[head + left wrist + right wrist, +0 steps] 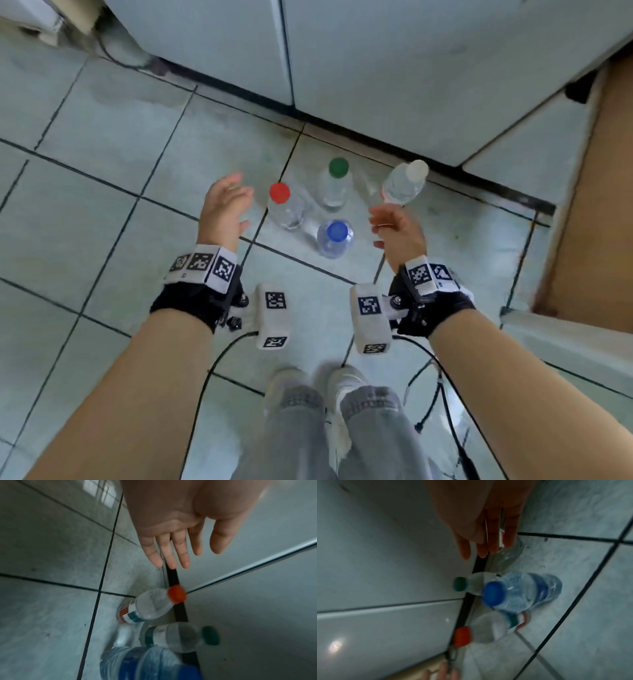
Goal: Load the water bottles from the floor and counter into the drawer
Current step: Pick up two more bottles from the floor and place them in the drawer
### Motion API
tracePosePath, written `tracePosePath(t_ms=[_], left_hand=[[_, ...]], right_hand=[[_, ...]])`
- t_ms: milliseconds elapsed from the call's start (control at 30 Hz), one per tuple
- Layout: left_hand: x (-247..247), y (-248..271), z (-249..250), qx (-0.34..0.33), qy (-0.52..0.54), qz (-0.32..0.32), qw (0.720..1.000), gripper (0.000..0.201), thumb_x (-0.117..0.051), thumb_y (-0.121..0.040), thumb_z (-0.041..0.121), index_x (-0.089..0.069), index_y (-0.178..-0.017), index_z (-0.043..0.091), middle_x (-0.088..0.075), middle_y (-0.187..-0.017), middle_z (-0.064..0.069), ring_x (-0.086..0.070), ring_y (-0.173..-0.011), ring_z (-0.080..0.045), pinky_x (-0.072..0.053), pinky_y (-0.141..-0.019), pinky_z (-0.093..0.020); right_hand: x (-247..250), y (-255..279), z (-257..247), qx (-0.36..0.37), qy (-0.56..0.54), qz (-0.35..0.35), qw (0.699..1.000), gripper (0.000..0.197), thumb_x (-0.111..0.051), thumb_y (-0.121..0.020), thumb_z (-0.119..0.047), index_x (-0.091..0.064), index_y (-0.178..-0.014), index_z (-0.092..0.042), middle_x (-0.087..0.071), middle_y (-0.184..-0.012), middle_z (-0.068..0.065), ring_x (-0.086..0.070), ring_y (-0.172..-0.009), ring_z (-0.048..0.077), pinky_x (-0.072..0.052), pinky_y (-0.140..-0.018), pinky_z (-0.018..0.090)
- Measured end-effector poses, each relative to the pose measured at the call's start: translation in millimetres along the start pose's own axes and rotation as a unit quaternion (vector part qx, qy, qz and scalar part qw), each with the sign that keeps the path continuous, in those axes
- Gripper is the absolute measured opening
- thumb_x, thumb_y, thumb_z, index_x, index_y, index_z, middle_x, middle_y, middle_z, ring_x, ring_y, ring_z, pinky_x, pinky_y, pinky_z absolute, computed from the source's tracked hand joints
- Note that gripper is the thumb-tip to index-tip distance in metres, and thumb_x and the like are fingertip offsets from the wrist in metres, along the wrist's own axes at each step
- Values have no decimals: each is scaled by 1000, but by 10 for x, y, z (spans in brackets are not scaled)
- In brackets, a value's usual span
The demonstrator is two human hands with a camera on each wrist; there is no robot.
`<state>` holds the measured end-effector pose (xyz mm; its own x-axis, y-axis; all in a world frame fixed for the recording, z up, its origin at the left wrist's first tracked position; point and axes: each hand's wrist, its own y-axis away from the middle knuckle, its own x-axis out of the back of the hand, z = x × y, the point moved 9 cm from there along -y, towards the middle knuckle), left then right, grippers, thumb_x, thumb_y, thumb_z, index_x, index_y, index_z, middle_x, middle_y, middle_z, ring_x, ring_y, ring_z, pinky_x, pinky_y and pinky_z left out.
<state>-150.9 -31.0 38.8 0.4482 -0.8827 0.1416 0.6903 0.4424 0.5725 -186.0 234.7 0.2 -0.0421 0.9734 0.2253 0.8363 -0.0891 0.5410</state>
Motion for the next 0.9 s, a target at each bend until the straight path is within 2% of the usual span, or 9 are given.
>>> tracePosePath(t_ms=[100, 167, 200, 300, 467, 600, 766, 833, 900], left_hand=[[-206, -491, -600, -12, -31, -12, 999, 91, -64, -68, -9, -23, -144, 17, -38, -146, -8, -35, -136, -22, -39, -98, -30], [-347, -776, -842, -23, -69, -43, 996, 117, -77, -51, -4, -15, -148, 18, -32, -152, -7, -28, -141, -24, -32, -111, -40], [-408, -891, -938, -30, -96, -59, 993, 124, -82, -39, 6, -21, -146, 16, -37, -149, -8, -34, -138, -24, -32, -113, -43], [-509, -1183, -1134, -52, -130, -72, 988, 109, -85, -24, 27, -50, -125, 6, -63, -123, -15, -60, -113, -27, -45, -103, -48], [-593, -1178, -1089, -81, -120, -58, 988, 85, -85, -38, 23, -55, -114, 0, -68, -112, -19, -65, -103, -31, -52, -93, -47], [-540, -821, -918, -113, -125, -63, 984, 63, -81, -57, -3, -49, -111, 3, -62, -104, -9, -61, -87, -17, -53, -66, -13], [-292, -128, -447, -118, -113, -102, 981, 70, -83, -48, 2, -49, -108, 11, -61, -92, 4, -61, -76, 4, -50, -65, -11], [-208, 194, -188, -106, -135, -115, 978, 72, -81, -45, 10, -51, -111, 9, -62, -96, 1, -61, -82, -1, -50, -69, -12], [-132, 584, 170, -100, -155, -134, 974, 73, -84, -48, 5, -51, -112, 6, -61, -96, 2, -59, -85, -7, -49, -62, -8]], right_hand=[[-401, -385, 500, 39, 134, -170, 976, 74, -52, -65, 25, -41, -130, -8, -46, -125, 9, -45, -102, 19, -44, -65, 21], [-665, -496, 650, 71, 170, -256, 949, 88, -68, -62, 19, -31, -137, -9, -42, -131, 6, -43, -110, 15, -46, -75, 18], [-769, -549, 713, 82, 173, -278, 941, 90, -74, -59, 16, -32, -136, -7, -45, -126, 4, -44, -110, 13, -47, -81, 14], [-936, -714, 847, 99, 149, -287, 941, 87, -80, -55, 11, -39, -130, -4, -53, -112, -1, -49, -105, 11, -41, -79, -2], [-968, -817, 878, 107, 104, -246, 958, 77, -83, -49, -4, -48, -114, -23, -61, -98, -10, -56, -99, 13, -45, -84, 23], [-867, -667, 801, 85, 68, -211, 971, 83, -83, -44, -14, -50, -119, -14, -61, -104, -1, -57, -99, 16, -48, -89, 31], [-555, -120, 458, 41, 45, -166, 984, 77, -83, -54, 1, -48, -123, -3, -61, -108, 6, -58, -99, 18, -50, -79, 14], [-419, 191, 281, 17, 43, -150, 988, 76, -84, -54, -2, -48, -121, -4, -63, -112, 11, -60, -104, 25, -51, -87, 28], [-292, 592, 67, -8, 57, -140, 988, 82, -86, -48, -16, -48, -120, -6, -63, -113, 12, -60, -104, 27, -50, -91, 38]])
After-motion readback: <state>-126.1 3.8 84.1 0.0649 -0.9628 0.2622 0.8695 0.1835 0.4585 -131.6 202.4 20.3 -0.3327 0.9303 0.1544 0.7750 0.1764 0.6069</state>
